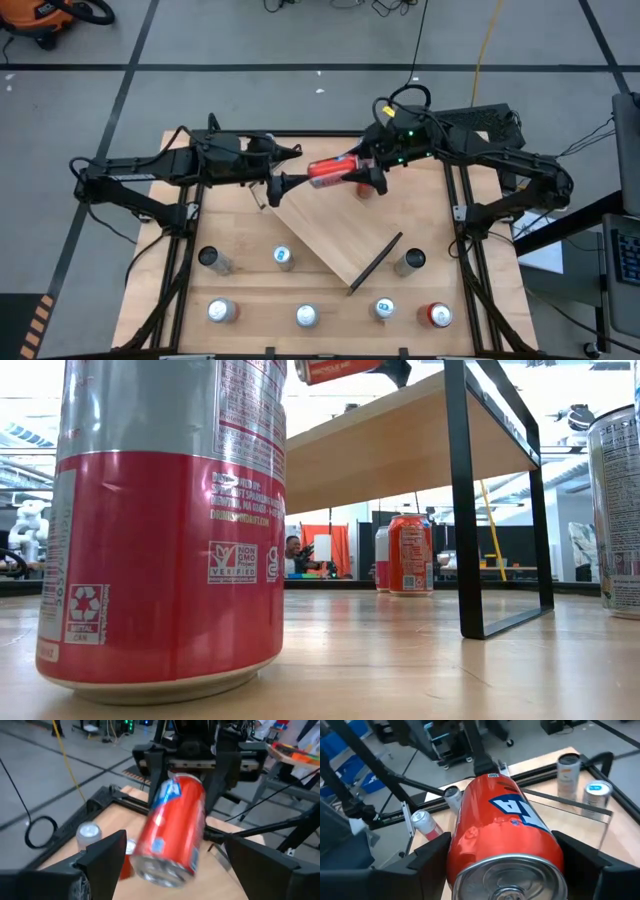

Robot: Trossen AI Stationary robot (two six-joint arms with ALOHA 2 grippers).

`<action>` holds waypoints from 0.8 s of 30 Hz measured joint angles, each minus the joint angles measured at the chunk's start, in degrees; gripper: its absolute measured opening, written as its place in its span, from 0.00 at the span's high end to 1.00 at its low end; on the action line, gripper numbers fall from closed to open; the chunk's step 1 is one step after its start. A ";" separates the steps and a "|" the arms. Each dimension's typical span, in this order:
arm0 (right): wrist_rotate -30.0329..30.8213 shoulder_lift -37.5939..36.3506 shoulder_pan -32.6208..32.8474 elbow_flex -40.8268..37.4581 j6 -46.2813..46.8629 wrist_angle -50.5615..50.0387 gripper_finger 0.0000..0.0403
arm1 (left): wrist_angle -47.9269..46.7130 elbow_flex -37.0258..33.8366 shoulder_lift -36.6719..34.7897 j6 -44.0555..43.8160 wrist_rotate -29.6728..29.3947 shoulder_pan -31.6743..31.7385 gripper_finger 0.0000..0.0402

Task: Place canned beverage on shelf
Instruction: Put the top red soda can on the shelf

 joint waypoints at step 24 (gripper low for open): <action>0.54 2.08 2.83 0.00 -1.07 5.00 0.32 | -2.44 -0.07 5.27 3.75 4.60 -0.02 0.03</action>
